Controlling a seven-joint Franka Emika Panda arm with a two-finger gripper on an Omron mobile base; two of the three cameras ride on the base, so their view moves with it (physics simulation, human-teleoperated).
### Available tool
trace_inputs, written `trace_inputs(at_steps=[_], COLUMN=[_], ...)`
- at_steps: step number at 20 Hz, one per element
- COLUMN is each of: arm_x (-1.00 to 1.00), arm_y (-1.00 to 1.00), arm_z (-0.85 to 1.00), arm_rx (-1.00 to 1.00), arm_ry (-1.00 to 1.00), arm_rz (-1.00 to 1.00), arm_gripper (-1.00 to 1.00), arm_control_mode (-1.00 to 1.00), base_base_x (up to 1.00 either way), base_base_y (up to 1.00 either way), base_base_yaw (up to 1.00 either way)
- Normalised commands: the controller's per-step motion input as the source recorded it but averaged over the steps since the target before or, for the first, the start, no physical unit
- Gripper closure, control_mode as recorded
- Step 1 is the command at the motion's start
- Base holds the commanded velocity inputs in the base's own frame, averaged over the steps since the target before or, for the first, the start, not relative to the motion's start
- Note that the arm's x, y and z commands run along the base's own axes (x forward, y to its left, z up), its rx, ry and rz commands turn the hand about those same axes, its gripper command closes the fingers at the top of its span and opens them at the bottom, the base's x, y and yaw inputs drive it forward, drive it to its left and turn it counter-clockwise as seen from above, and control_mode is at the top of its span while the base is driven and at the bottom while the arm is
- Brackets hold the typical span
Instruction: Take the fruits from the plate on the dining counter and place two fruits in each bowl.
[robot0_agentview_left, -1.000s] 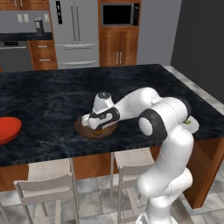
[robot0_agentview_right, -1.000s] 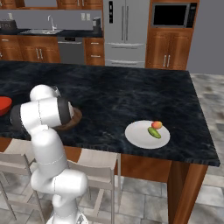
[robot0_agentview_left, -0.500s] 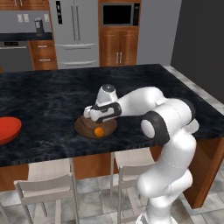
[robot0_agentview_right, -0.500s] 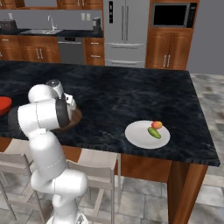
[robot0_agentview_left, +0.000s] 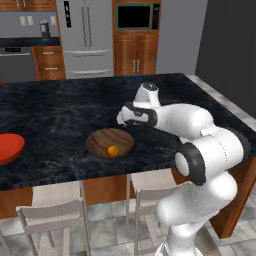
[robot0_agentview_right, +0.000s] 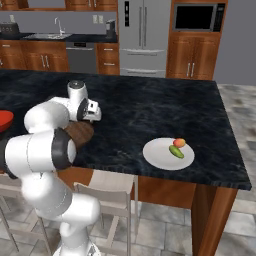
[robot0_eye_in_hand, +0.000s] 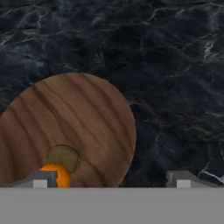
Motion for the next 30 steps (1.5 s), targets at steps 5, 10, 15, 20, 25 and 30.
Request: trace_inputs(at_steps=[5, 10, 15, 20, 25, 30], arm_x=[-0.66, -0.44, -0.03, 0.00, 0.00, 0.00], arm_y=[-1.00, -1.00, -1.00, -0.77, -0.41, -0.62], arm_z=[0.12, 0.00, 0.00, 0.02, 0.00, -0.04], arm_rx=[0.00, 0.00, 0.00, 0.00, 0.00, -0.01], arm_ry=[0.00, 0.00, 0.00, 0.00, 0.00, 0.00], arm_rz=[0.02, 0.01, 0.03, 0.00, 0.00, 0.00], arm_gripper=[-1.00, -1.00, -1.00, -1.00, -1.00, -1.00], arm_control_mode=[-1.00, -1.00, -1.00, -1.00, -1.00, -1.00], base_base_x=[0.00, 0.00, 0.00, 0.00, 0.00, 0.00], base_base_y=[0.00, 0.00, 0.00, 0.00, 0.00, 0.00], base_base_yaw=[0.00, 0.00, 0.00, 0.00, 0.00, 0.00])
